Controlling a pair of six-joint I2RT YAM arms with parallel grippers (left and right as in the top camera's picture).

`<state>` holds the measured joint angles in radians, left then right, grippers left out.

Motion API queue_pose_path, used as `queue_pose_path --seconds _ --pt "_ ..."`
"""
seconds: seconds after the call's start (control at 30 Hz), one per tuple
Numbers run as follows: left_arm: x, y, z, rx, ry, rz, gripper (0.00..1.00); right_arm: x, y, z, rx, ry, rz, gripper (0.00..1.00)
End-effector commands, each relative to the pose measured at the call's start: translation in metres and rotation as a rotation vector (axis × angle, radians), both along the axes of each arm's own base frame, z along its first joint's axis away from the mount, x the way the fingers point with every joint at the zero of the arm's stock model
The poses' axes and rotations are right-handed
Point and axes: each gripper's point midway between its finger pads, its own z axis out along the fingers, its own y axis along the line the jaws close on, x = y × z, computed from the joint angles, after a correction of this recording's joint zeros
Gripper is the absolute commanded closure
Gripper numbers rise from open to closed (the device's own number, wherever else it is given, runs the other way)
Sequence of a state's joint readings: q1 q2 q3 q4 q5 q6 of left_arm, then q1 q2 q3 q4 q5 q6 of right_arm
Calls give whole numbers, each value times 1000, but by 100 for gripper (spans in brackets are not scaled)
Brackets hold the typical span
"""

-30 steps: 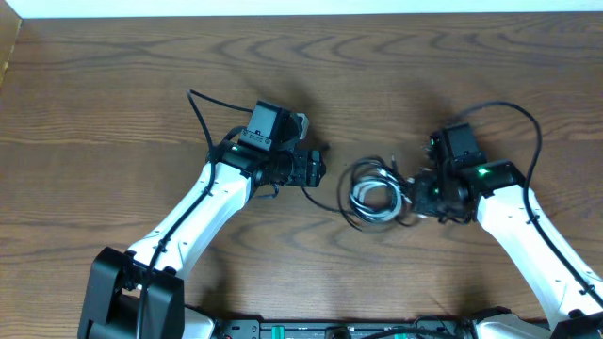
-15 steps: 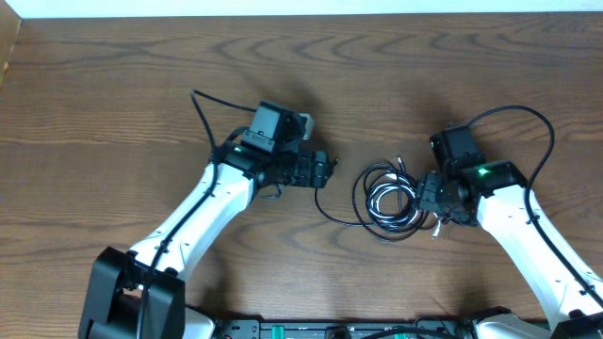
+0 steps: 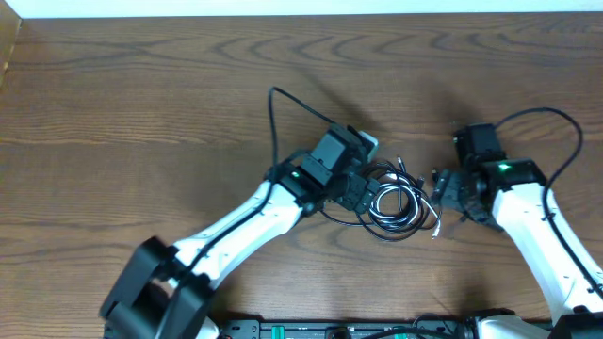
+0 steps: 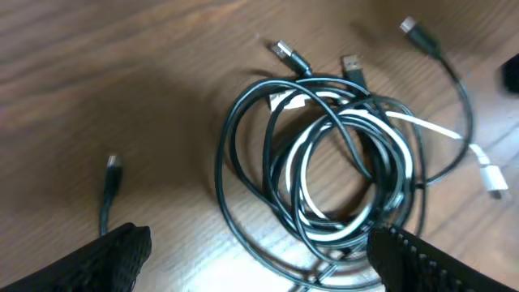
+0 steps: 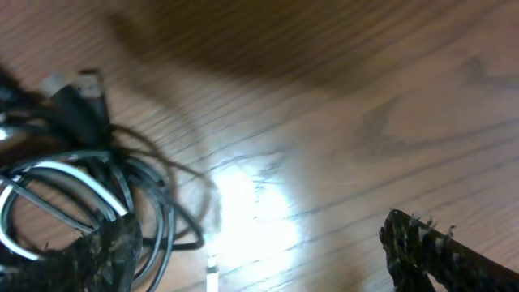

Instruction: Untangle cables

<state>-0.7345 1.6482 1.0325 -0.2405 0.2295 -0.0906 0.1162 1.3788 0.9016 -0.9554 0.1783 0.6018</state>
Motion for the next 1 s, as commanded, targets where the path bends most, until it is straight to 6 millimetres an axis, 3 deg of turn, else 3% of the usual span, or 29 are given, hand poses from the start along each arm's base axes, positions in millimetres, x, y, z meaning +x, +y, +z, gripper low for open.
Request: queue_pose_path --seconds 0.0,0.13,0.27,0.47,0.5,0.53,0.6,0.63,0.8,0.87,0.97 --pt "7 0 -34 67 -7 -13 9 2 -11 3 37 -8 -14 8" --pt "12 -10 -55 53 5 -26 10 3 -16 3 83 -8 -33 8" --pt "4 -29 -66 -18 49 -85 10 4 -16 3 93 -13 -27 8" --pt "-8 -38 -88 6 76 -118 12 4 -15 3 96 -13 -26 8" --pt "-10 -39 -89 10 80 -123 19 4 -15 3 96 -13 -27 8" --pt "-13 -41 -90 11 80 -130 39 4 -15 3 96 -14 -27 8" --pt "-15 -43 -89 11 78 -137 68 4 -15 3 96 -13 -27 8" --pt "-14 -42 -90 15 76 -134 92 4 -15 3 96 -13 -26 8" --pt "-1 -37 -65 -17 36 -104 93 5 -15 3 93 -14 -2 7" --pt "8 -33 -43 -52 8 -72 92 8 -10 3 117 -23 38 5" --pt "26 -23 8 -150 -46 17 93 21 17 7 244 -75 183 4"
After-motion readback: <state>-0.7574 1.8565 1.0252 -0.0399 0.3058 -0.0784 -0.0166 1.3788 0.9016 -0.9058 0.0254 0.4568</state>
